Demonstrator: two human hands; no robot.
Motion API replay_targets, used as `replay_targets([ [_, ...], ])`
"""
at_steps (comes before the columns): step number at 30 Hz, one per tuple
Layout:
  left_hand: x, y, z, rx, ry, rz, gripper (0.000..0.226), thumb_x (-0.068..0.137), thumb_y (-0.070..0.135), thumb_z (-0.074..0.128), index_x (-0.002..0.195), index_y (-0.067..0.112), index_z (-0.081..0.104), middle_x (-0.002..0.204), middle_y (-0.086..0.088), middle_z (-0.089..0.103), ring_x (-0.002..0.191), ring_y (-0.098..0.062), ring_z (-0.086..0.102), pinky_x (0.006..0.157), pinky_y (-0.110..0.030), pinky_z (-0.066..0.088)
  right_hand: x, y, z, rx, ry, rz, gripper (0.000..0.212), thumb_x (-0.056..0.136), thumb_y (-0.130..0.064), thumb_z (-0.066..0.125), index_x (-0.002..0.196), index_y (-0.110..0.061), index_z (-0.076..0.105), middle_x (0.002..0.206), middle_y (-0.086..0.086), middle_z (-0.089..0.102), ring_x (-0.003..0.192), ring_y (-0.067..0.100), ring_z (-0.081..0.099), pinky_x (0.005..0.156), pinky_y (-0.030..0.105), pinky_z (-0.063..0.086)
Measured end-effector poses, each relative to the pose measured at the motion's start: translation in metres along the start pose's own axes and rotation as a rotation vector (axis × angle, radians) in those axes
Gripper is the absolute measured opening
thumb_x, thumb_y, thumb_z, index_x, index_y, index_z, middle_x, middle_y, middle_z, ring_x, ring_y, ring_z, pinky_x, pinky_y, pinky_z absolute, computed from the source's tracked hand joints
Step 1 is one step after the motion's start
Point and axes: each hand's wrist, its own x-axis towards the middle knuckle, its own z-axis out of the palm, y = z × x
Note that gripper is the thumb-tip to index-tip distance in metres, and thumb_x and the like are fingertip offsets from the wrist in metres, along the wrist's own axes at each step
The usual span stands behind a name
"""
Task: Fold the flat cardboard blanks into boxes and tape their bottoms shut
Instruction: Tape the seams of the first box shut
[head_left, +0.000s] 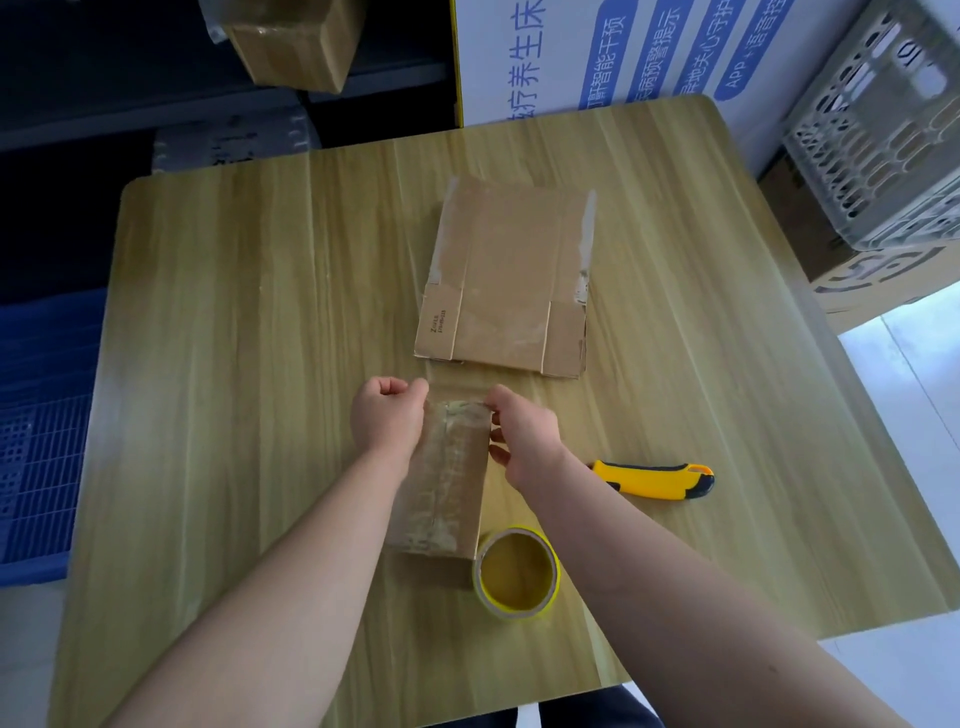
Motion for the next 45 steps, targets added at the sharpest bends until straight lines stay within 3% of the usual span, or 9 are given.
replay_targets([
  [5,0.002,-0.005,0.002,0.024,-0.011,0.056,0.008,0.088,0.012,0.051,0.094,0.010,0.056,0.073,0.004,0.054,0.060,-0.012,0.047,0.052,-0.026,0.036,0.008,0.000,0.007,0.003,-0.023,0.025,0.016,0.083,-0.014,0.057,0.099,-0.012,0.061,0.087,0.007,0.060,0.075,0.023,0.053,0.059,0.030,0.044],
  [11,0.003,-0.015,-0.005,-0.043,-0.063,0.168,0.023,0.093,0.005,0.042,0.086,0.019,0.059,0.069,0.005,0.049,0.051,-0.006,0.037,0.046,-0.018,0.034,0.006,0.012,-0.001,-0.074,-0.114,-0.258,0.027,0.095,-0.011,0.044,0.083,-0.023,0.065,0.083,0.003,0.062,0.075,0.020,0.053,0.061,0.029,0.044],
  [17,-0.004,-0.023,-0.023,-0.008,-0.350,0.340,0.027,0.079,0.034,0.049,0.080,0.026,0.075,0.109,-0.002,0.058,0.106,-0.010,0.055,0.094,-0.025,0.041,0.003,0.023,-0.012,-0.299,-0.211,-0.530,0.035,0.089,-0.031,0.037,0.082,-0.027,0.071,0.105,0.007,0.064,0.095,0.018,0.053,0.082,0.033,0.043],
  [20,-0.003,-0.034,-0.029,0.106,-0.377,0.394,0.019,0.073,0.047,0.067,0.081,0.030,0.073,0.109,0.002,0.053,0.113,-0.008,0.051,0.096,-0.015,0.037,0.003,0.030,-0.020,-0.389,-0.266,-0.593,0.025,0.091,-0.037,0.050,0.095,-0.029,0.073,0.115,0.003,0.053,0.106,0.017,0.052,0.092,0.032,0.045],
  [22,-0.002,-0.042,-0.030,0.113,-0.351,0.416,0.005,0.081,0.035,0.074,0.081,0.031,0.071,0.108,0.002,0.054,0.110,-0.008,0.054,0.090,-0.008,0.036,0.006,0.036,-0.027,-0.429,-0.282,-0.635,0.016,0.093,-0.032,0.059,0.103,-0.029,0.072,0.118,0.004,0.047,0.104,0.019,0.055,0.094,0.031,0.049],
  [27,-0.003,-0.049,-0.031,0.111,-0.300,0.463,0.005,0.085,0.030,0.071,0.085,0.025,0.070,0.106,0.004,0.057,0.094,0.004,0.056,0.081,-0.004,0.038,0.006,0.042,-0.032,-0.404,-0.248,-0.668,0.017,0.092,-0.027,0.064,0.107,-0.022,0.072,0.119,0.012,0.050,0.098,0.028,0.058,0.087,0.032,0.055],
  [33,-0.002,-0.055,-0.033,0.175,-0.298,0.449,0.024,0.094,0.039,0.055,0.101,0.019,0.066,0.110,0.004,0.058,0.101,-0.011,0.057,0.089,-0.024,0.045,0.000,0.038,-0.023,-0.429,-0.225,-0.644,0.014,0.089,-0.030,0.067,0.102,-0.026,0.072,0.113,0.003,0.055,0.088,0.013,0.057,0.080,0.029,0.054],
  [39,-0.008,-0.054,-0.026,0.190,-0.224,0.463,0.017,0.094,0.038,0.057,0.096,0.021,0.062,0.106,0.005,0.057,0.091,-0.005,0.054,0.076,-0.015,0.041,-0.004,0.038,-0.011,-0.257,-0.164,-0.515,0.012,0.081,-0.024,0.077,0.087,-0.016,0.070,0.088,0.007,0.067,0.065,0.007,0.063,0.056,0.020,0.052],
  [45,-0.005,-0.058,-0.025,0.122,-0.236,0.421,0.027,0.082,0.050,0.069,0.088,0.024,0.065,0.101,0.003,0.064,0.090,-0.013,0.060,0.075,-0.028,0.051,-0.003,0.037,-0.007,-0.194,-0.203,-0.507,0.021,0.080,-0.022,0.078,0.071,-0.016,0.061,0.076,-0.001,0.064,0.063,0.006,0.060,0.055,0.020,0.050],
])
